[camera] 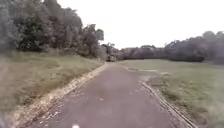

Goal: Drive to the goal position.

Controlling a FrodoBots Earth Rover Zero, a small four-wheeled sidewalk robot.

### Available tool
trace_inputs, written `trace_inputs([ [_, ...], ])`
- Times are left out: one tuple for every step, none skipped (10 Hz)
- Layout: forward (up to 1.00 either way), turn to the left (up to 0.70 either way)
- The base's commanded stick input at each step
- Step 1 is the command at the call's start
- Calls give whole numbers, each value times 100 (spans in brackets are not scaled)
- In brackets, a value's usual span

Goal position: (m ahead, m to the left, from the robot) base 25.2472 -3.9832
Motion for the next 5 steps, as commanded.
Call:
trace_inputs([
  [70,-5],
  [70,-20],
  [70,-34],
  [70,-20],
  [70,-4],
])
